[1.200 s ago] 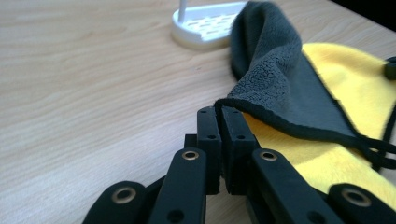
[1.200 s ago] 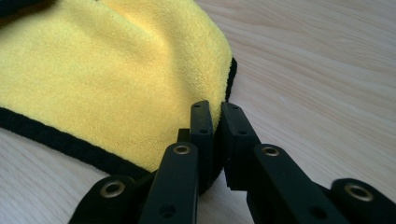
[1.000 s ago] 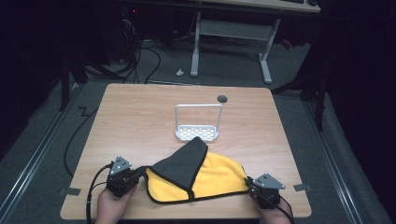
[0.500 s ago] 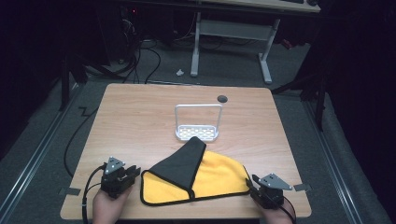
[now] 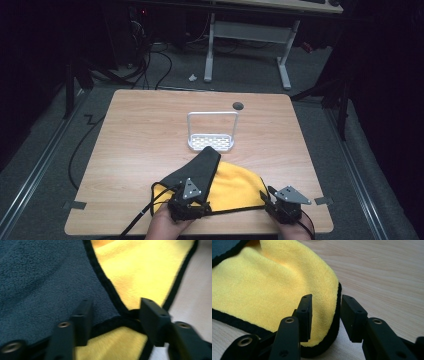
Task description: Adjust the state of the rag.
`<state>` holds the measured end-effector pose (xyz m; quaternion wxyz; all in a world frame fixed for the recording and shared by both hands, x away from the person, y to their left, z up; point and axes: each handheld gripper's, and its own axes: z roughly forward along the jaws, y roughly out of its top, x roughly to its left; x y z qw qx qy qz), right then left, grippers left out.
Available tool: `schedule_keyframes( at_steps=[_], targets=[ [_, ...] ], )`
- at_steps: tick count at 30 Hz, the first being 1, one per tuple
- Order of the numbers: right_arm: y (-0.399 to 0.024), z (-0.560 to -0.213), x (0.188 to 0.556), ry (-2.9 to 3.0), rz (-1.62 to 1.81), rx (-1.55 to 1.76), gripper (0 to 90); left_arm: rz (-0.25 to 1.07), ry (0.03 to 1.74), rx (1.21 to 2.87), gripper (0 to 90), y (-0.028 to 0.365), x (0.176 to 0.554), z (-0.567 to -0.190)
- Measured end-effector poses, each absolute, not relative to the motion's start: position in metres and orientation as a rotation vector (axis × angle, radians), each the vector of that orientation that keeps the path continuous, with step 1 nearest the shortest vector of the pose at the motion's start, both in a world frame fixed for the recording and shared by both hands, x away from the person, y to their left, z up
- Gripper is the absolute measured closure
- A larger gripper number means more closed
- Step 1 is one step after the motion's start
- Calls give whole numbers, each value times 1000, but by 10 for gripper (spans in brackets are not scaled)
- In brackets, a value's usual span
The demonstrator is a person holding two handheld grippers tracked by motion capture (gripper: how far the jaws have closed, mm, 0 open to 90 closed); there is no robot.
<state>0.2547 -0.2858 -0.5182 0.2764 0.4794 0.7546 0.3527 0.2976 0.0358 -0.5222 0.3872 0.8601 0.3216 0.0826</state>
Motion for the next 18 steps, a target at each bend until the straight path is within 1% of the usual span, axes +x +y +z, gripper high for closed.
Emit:
schedule_keyframes(
  at_steps=[1, 2, 3, 4, 5, 10, 12, 13, 14, 15, 16, 17, 18],
  targets=[
    [-286, -518, 255, 2027, 947, 1288, 626, 210, 818, 2189, 633, 36, 298, -522],
    [-288, -518, 255, 2020, 950, 1291, 629, 187, 835, 2170, 694, 39, 299, -521],
    [-289, -518, 255, 2017, 952, 1299, 631, 197, 830, 2166, 747, 41, 298, -520],
    [-289, -519, 256, 2019, 953, 1300, 633, 213, 834, 2160, 840, 43, 298, -517],
    [-289, -519, 256, 2019, 953, 1300, 633, 213, 834, 2160, 897, 43, 298, -517],
    [-288, -519, 256, 2021, 947, 1298, 643, 269, 849, 2074, 899, 68, 298, -497],
    [-288, -519, 256, 2022, 946, 1301, 644, 275, 852, 2064, 898, 72, 299, -494],
    [-288, -520, 257, 2026, 941, 1295, 644, 205, 842, 2074, 897, 70, 302, -495],
    [-288, -520, 257, 2028, 939, 1293, 643, 158, 843, 2075, 819, 64, 303, -498],
    [-287, -521, 258, 2030, 939, 1295, 643, 138, 837, 2078, 705, 56, 302, -501],
    [-286, -521, 258, 2030, 937, 1298, 643, 135, 827, 2085, 611, 48, 302, -504],
    [-286, -521, 258, 2030, 937, 1298, 643, 135, 827, 2085, 543, 48, 302, -504],
    [-286, -520, 258, 2029, 938, 1300, 643, 134, 813, 2129, 489, 33, 304, -510]
  ],
)
